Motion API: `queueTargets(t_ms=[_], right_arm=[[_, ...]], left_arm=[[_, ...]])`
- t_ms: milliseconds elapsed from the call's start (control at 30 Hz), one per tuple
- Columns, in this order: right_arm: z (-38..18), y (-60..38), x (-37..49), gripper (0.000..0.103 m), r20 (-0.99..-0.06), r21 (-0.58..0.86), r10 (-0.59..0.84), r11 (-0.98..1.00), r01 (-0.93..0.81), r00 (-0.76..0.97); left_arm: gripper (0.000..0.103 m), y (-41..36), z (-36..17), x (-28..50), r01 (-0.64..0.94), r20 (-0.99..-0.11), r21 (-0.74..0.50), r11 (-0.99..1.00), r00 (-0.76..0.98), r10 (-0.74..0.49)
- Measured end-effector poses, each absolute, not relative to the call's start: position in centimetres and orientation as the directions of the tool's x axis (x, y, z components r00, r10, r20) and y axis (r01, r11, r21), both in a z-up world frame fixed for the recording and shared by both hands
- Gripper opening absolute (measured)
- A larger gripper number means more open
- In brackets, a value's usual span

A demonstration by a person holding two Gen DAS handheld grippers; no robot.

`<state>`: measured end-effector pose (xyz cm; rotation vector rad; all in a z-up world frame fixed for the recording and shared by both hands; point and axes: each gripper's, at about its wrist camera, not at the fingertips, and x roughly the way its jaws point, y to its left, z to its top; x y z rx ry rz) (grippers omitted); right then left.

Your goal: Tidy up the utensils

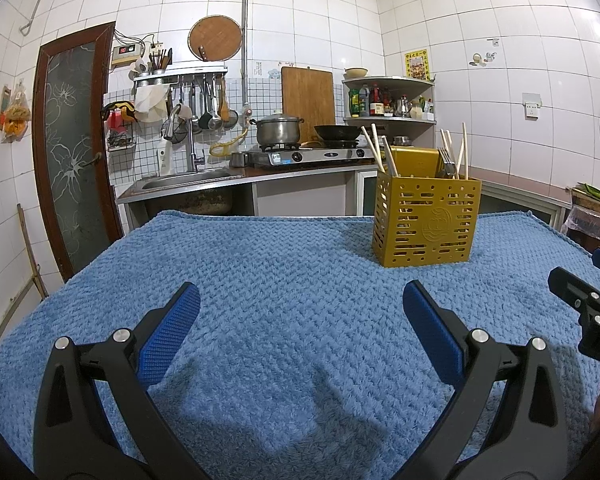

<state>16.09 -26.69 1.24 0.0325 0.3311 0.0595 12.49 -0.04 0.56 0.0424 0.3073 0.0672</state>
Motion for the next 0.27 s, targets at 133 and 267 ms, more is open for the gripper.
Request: queueTargets(t_ms=[133,267], right_arm=[[1.24,-26.68,16.09,0.099,-0.324,0.041,0.064,0.998,-0.053,0.944],[1.24,-26.67,16.08,0.099,-0.324,0.042,0.064,0.998,-0.053,0.944]], left_arm=[[0.098,0.0,0.57,12.47,-0.06,-0.3,0.051,0.997,0.951,0.073],[0.098,-0.02,0.57,12.48,-0.06,-0.302,0.052,0.997,0.951,0.073]])
